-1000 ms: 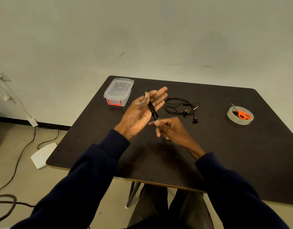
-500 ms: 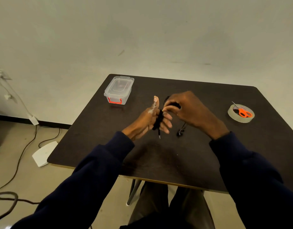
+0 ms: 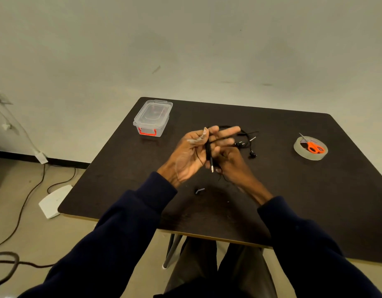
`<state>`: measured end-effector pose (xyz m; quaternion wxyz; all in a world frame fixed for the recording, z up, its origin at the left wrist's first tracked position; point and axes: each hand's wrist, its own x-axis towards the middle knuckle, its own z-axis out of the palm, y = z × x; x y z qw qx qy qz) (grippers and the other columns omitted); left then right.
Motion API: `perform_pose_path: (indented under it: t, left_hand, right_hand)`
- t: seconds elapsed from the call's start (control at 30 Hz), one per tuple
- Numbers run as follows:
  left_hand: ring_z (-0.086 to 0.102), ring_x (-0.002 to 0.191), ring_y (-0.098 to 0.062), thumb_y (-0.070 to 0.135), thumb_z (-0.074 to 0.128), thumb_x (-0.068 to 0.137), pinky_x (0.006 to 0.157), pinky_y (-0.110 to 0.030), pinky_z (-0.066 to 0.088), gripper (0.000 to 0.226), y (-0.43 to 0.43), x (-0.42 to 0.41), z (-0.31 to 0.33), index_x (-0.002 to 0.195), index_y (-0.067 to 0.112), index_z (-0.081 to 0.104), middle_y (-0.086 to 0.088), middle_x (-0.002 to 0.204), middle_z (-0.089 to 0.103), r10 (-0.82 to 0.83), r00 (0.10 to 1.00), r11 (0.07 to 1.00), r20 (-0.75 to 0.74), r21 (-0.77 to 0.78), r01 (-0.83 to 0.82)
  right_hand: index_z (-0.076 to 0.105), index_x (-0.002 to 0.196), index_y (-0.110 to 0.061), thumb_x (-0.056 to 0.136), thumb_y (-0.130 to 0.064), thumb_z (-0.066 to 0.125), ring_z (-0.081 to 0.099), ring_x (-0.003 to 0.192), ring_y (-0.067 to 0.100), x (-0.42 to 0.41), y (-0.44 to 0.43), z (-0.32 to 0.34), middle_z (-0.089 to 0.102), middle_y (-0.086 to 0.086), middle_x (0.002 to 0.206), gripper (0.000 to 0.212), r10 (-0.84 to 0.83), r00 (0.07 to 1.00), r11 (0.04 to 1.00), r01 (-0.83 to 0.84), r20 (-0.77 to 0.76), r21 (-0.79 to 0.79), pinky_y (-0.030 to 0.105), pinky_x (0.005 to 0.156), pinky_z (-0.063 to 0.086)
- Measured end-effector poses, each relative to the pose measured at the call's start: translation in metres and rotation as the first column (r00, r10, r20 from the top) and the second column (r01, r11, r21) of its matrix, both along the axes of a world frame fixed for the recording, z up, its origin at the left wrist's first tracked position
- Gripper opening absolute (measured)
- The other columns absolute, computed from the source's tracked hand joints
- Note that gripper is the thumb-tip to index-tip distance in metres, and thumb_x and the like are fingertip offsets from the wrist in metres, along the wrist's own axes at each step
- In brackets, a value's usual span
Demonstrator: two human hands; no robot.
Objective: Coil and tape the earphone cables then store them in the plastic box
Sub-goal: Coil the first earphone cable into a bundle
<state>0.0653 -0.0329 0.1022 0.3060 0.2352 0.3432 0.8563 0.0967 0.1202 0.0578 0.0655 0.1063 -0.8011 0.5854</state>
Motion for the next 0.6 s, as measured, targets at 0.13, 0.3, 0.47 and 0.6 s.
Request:
perform_pose_path:
  t: [0.13, 0.3, 0.47, 0.6]
  left_hand:
    - [0.043, 0.142, -0.051, 0.010, 0.026, 0.110, 0.112, -0.058, 0.045, 0.032, -0.002, -0.012, 0.006, 0.115, -0.005, 0.055, -0.038, 0.154, 0.037, 0.103, 0.993, 0.993, -0.054, 0.064, -0.100]
    - [0.046, 0.143, -0.041, 0.006, 0.031, 0.111, 0.118, -0.063, 0.035, 0.031, -0.008, -0.027, -0.009, 0.119, -0.007, 0.059, -0.028, 0.154, 0.045, 0.259, 0.948, 0.944, -0.183, -0.161, -0.289]
    - [0.063, 0.127, -0.031, 0.015, 0.033, 0.113, 0.111, -0.050, 0.048, 0.039, -0.004, -0.016, -0.031, 0.116, -0.004, 0.067, -0.022, 0.138, 0.063, 0.172, 0.933, 0.875, -0.316, -0.386, -0.292]
    - [0.075, 0.100, -0.033, 0.046, 0.023, 0.112, 0.090, -0.044, 0.061, 0.064, -0.001, -0.001, -0.027, 0.109, 0.008, 0.074, -0.013, 0.106, 0.077, -0.005, 0.984, 0.900, -0.178, -0.430, -0.073]
  right_hand:
    - [0.076, 0.108, -0.021, 0.109, -0.023, 0.048, 0.045, 0.049, 0.006, 0.019, -0.005, -0.007, 0.058, -0.005, 0.059, 0.028, 0.091, 0.995, 0.992, -0.094, 0.047, 0.088, 0.019, 0.050, 0.038]
    - [0.073, 0.110, -0.020, 0.108, -0.020, 0.050, 0.059, 0.059, 0.008, 0.041, -0.006, 0.004, 0.062, -0.009, 0.066, 0.023, 0.075, 0.994, 0.906, -0.032, -0.085, 0.422, 0.036, 0.057, 0.051]
    - [0.074, 0.109, -0.027, 0.103, -0.032, 0.058, 0.069, 0.087, 0.022, 0.040, 0.004, 0.046, 0.074, 0.000, 0.093, 0.018, 0.038, 0.964, 0.617, 0.184, -0.262, 0.766, 0.046, 0.076, 0.057]
    - [0.080, 0.103, -0.025, 0.096, -0.030, 0.068, 0.064, 0.088, 0.017, 0.027, 0.016, 0.071, 0.076, -0.002, 0.093, 0.014, 0.103, 0.940, 0.584, 0.207, -0.325, 0.784, 0.037, 0.077, 0.050]
